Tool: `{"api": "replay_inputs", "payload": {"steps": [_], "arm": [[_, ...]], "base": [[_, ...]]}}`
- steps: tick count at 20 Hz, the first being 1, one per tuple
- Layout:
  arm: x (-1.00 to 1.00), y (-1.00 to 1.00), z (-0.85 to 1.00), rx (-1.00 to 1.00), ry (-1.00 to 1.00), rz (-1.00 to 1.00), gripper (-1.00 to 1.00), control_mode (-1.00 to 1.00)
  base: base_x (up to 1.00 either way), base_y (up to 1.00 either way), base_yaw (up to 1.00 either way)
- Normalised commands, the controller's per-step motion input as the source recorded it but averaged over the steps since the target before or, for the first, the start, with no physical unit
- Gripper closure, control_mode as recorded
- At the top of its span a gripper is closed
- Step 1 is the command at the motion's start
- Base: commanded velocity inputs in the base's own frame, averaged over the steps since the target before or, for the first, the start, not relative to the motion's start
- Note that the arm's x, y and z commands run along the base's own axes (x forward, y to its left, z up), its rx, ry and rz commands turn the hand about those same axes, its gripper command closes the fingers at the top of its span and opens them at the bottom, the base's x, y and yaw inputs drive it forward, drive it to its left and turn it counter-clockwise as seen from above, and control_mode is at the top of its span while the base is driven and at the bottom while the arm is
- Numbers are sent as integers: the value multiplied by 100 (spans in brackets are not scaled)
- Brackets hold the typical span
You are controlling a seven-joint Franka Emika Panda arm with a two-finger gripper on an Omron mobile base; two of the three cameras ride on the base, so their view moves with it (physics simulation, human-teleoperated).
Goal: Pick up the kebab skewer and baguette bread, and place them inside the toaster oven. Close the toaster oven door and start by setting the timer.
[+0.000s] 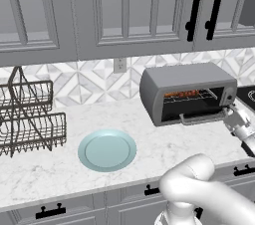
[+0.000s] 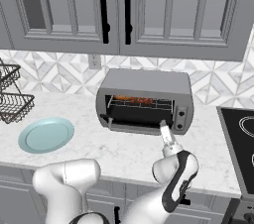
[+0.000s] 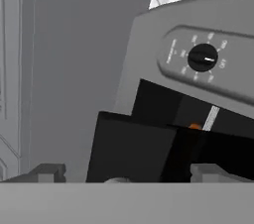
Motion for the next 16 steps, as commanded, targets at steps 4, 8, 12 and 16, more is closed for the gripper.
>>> {"api": "replay_inputs", "payload": {"steps": [4,8,12,16], "arm": [[56,45,48,3,-1,0,-100,-100],[61,44,32,0,0,0,-100,-100],[52,37,21,0,3,0,-100,-100],[36,29,15,0,8,0,-100,-100]], "base": [[0,0,0],[0,0,0],[0,0,0],[0,0,0]]}}
